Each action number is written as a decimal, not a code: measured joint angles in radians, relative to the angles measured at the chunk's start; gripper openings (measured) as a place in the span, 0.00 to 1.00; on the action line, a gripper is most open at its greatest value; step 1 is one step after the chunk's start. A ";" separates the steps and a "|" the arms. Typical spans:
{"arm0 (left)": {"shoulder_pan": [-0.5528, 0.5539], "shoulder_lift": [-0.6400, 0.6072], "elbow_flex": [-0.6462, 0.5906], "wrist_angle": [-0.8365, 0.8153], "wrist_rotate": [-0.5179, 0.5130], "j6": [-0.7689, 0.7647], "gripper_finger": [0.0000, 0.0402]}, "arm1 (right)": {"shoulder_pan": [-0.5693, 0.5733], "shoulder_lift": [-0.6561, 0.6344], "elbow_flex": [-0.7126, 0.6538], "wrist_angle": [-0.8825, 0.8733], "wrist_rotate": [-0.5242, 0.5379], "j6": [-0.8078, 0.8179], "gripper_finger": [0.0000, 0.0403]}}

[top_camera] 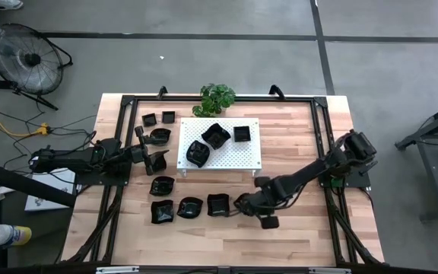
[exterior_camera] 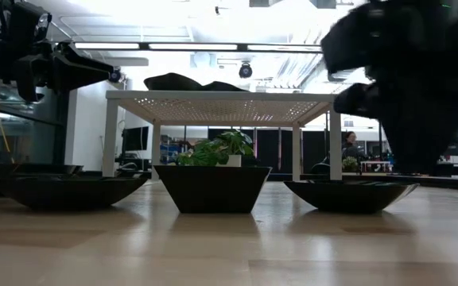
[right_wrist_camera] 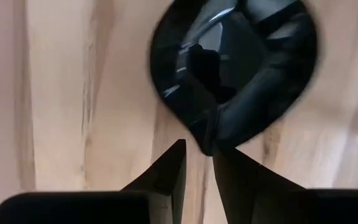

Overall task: Pick & Place Mini shaped plates
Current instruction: Stack the leaf shaped plate on top of the leaf shaped plate on the shelf

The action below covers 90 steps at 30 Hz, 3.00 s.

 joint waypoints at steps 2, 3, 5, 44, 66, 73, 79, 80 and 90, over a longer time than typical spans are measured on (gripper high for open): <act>0.000 0.000 0.000 0.000 0.000 0.000 0.44 | 0.016 0.000 -0.023 0.025 0.021 -0.040 0.18; 0.000 0.000 0.000 0.000 0.000 0.000 0.44 | 0.024 0.000 -0.033 0.036 0.033 -0.052 0.18; 0.000 0.000 0.000 0.000 0.000 0.000 0.44 | 0.036 0.000 -0.053 0.066 0.053 -0.083 0.18; 0.000 0.000 0.000 0.000 -0.001 0.000 0.44 | 0.061 0.001 -0.090 0.175 0.127 -0.045 0.00; 0.000 0.000 0.000 0.000 0.001 0.000 0.44 | 0.095 0.000 0.043 -0.018 0.144 -0.027 0.00; 0.000 0.000 0.000 0.000 0.001 0.000 0.44 | 0.095 -0.002 0.147 -0.139 0.170 -0.072 0.00; 0.000 0.000 0.000 0.000 0.000 0.000 0.44 | 0.084 -0.002 0.206 -0.179 0.177 -0.086 0.00; 0.000 0.000 0.000 0.000 0.000 0.000 0.44 | 0.082 -0.002 0.215 -0.179 0.180 -0.095 0.00; 0.000 0.000 0.000 0.000 0.000 0.000 0.44 | 0.042 -0.002 0.295 -0.182 0.213 -0.176 0.00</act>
